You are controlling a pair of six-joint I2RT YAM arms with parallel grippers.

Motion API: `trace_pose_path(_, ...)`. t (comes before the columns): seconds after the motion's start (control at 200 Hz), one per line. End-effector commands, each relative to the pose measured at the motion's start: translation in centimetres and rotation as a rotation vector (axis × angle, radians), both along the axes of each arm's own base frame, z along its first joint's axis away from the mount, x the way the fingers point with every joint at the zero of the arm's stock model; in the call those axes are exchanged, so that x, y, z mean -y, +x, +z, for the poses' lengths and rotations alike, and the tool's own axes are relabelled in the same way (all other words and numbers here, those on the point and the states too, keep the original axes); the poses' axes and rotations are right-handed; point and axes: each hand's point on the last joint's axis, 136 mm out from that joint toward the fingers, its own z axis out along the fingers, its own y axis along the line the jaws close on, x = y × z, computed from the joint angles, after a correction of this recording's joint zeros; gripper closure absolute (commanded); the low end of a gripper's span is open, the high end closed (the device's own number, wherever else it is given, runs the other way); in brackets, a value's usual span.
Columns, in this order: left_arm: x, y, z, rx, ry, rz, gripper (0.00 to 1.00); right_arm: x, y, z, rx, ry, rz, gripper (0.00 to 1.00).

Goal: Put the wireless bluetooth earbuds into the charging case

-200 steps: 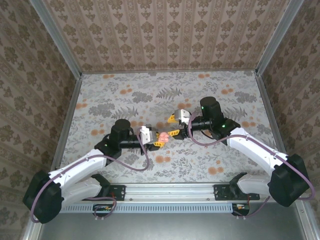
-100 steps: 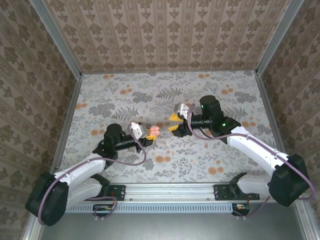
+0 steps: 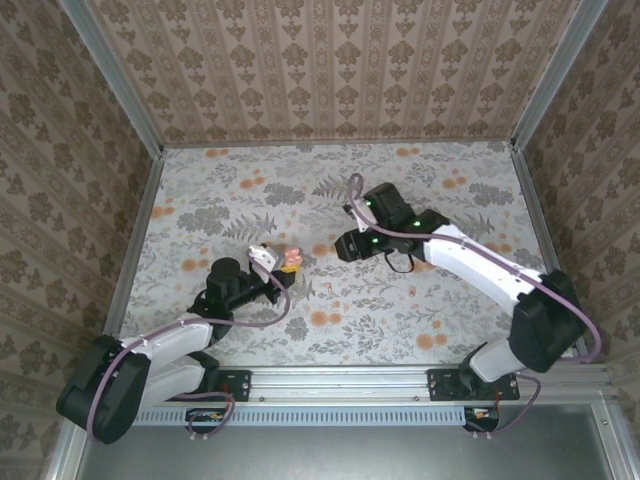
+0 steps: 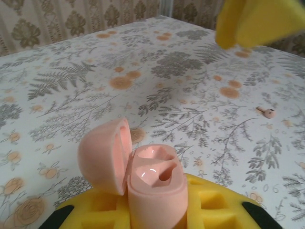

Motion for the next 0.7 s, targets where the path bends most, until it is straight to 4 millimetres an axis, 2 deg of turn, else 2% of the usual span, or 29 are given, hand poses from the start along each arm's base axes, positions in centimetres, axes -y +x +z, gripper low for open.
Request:
trace_pose_path(0.0,-1.2,1.1,0.5,0.020,-0.023,0.093,0.83,0.7,-1.1,-2.9,-0.153,-0.132,-0.093,0.54)
trace_pose_path(0.21,-1.6,0.9,0.4,0.012,-0.007,0.101,0.83,-1.0,-0.7,-6.4,-0.218,-0.263,-0.088,0.50)
trace_pose_path(0.41,-2.2,0.5,0.6,0.030,0.016,0.113,0.82,-2.5,-0.9,-9.2,-0.290,-0.310,-0.068,0.50)
trace_pose_path(0.695,-2.9,0.0,0.3,0.035,0.026,0.128,0.82,-4.6,-1.7,-11.7,-0.358,-0.372,-0.017,0.51)
